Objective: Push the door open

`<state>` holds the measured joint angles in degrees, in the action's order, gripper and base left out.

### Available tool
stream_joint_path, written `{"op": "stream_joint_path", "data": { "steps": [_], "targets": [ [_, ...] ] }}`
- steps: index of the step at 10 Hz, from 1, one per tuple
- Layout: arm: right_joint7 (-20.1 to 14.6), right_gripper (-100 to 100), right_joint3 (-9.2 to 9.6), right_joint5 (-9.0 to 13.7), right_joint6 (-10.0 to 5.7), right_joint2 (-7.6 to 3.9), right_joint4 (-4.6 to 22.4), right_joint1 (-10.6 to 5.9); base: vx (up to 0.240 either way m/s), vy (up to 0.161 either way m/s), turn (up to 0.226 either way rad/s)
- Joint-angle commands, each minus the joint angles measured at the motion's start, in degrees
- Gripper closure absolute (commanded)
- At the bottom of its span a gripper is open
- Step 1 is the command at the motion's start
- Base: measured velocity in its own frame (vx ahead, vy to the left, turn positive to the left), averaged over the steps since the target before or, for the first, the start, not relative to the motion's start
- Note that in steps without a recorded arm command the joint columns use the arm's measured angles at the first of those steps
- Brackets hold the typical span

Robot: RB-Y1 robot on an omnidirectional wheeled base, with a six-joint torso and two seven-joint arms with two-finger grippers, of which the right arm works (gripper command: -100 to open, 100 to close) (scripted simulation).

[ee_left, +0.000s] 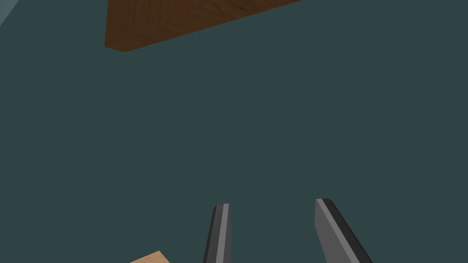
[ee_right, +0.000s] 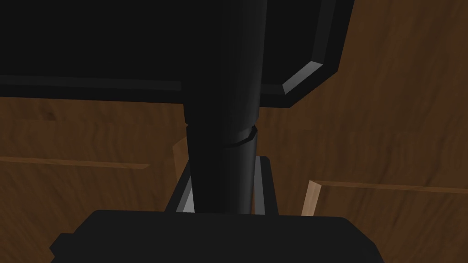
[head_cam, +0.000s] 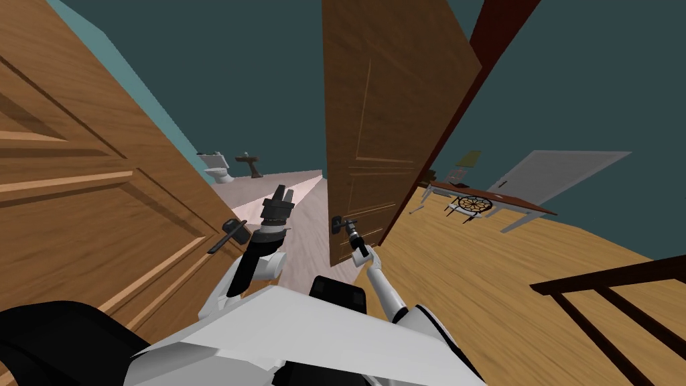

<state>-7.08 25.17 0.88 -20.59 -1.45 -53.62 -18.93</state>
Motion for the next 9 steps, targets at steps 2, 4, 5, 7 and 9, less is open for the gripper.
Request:
{"op": "stream_joint_path", "data": {
  "steps": [2,4,5,7,9],
  "targets": [
    [0.98,100,-2.83,0.07,-0.29,0.70,0.41,0.00,0.071,0.168,-0.067],
    [1.51,100,-4.22,0.09,-0.24,1.61,1.01,-0.18,0.079,0.200,-0.062],
    [1.83,100,-5.07,0.09,-0.20,2.27,1.37,-0.30,0.078,0.166,-0.066],
    [1.79,100,-4.98,0.31,-0.02,1.08,0.98,-0.13,0.089,0.072,-0.095],
    [2.04,100,-4.85,0.45,0.06,0.61,0.75,0.07,0.195,0.131,-0.190]
  ]
}}
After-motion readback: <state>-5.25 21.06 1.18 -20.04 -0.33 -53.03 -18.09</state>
